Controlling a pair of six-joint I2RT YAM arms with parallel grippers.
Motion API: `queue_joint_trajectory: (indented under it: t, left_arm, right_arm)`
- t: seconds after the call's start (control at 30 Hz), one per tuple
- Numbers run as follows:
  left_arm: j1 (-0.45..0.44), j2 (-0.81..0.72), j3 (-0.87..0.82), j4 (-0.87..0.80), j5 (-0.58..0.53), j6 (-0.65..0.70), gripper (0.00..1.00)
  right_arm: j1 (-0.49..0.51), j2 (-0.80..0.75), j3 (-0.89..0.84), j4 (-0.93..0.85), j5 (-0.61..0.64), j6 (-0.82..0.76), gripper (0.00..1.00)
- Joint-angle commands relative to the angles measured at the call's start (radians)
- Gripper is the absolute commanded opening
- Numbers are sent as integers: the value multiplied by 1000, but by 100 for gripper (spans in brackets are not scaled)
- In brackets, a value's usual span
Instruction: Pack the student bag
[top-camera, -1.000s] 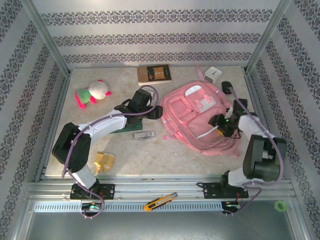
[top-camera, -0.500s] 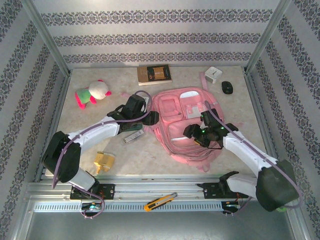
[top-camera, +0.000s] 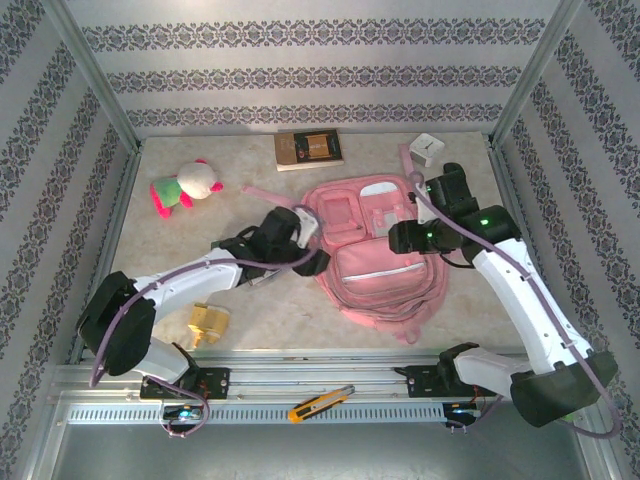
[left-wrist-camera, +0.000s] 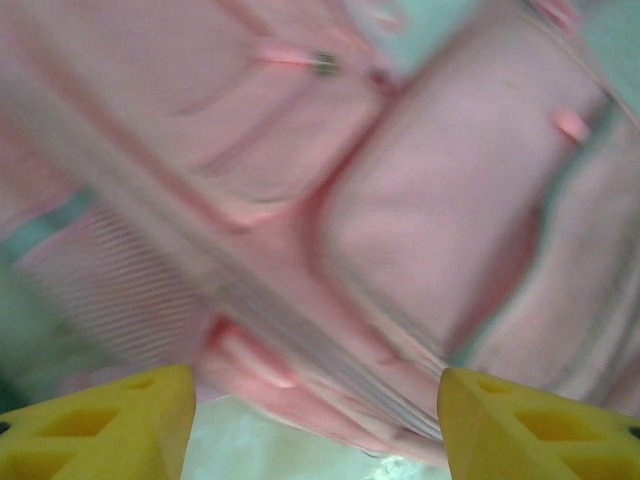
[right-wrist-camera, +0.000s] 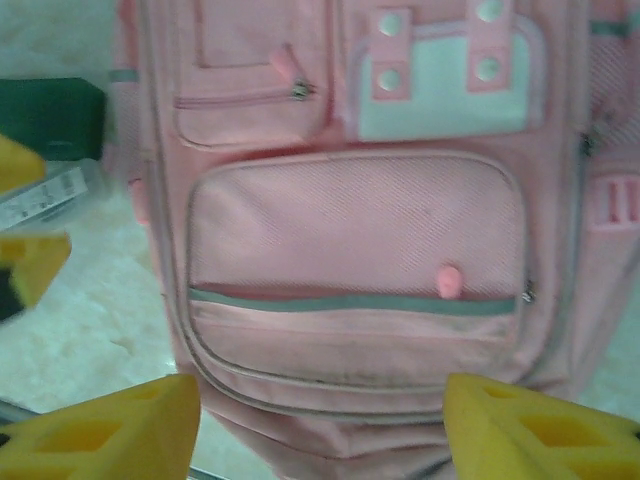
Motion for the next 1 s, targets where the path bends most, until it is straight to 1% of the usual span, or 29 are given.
queue_joint_trajectory:
  t: [0.0,0.07,0.2,0.33,0.43,0.5,0.57,0.63,0.73,0.77,0.87,0.97]
  left_arm:
    - [-62,55,74,68,66,347,65]
    - [-99,117,140,44,103,455,63]
    - [-175,248,253,32,84,592,64]
    - [-232,375,350,32,64,665,70]
    - [-252,449,418,-9,48,693,75]
    - [-258,475,431,-9,44,706,76]
    - [-261,490,431,2,36,706,76]
    - [-262,503,431,-3,14,706,76]
    - [-259,500,417,-14,-59,705,76]
    - [-253,494,409,-23,-69,699,76]
    - [-236,472,384,-58,-53,688,74]
    - [-224,440,337,-64,-79,686,74]
  right_arm:
    - [-148,-30,-40,-70,-95,-2,67]
    - [-256,-80,-114,-9,-199,44,67]
    - [-404,-150,-260,96,-301,96,67]
    - [-577,-150,-425,236,-352,144,66]
    - [-709,-124,-555,376,-428,198,57]
    - [-755,-106,-622,454,-451,231,56]
    - [-758,-80,-662,489,-439,241,55]
    - [-739,-48,-687,509,-446,251,54]
    - [-678,-13,-712,509,-452,248,49]
    - [-648,-9,-724,509,-445,257,49]
    - [-545,-11,-754,521,-425,310,47]
    - [-428,-42,-795,581,-406,427,45]
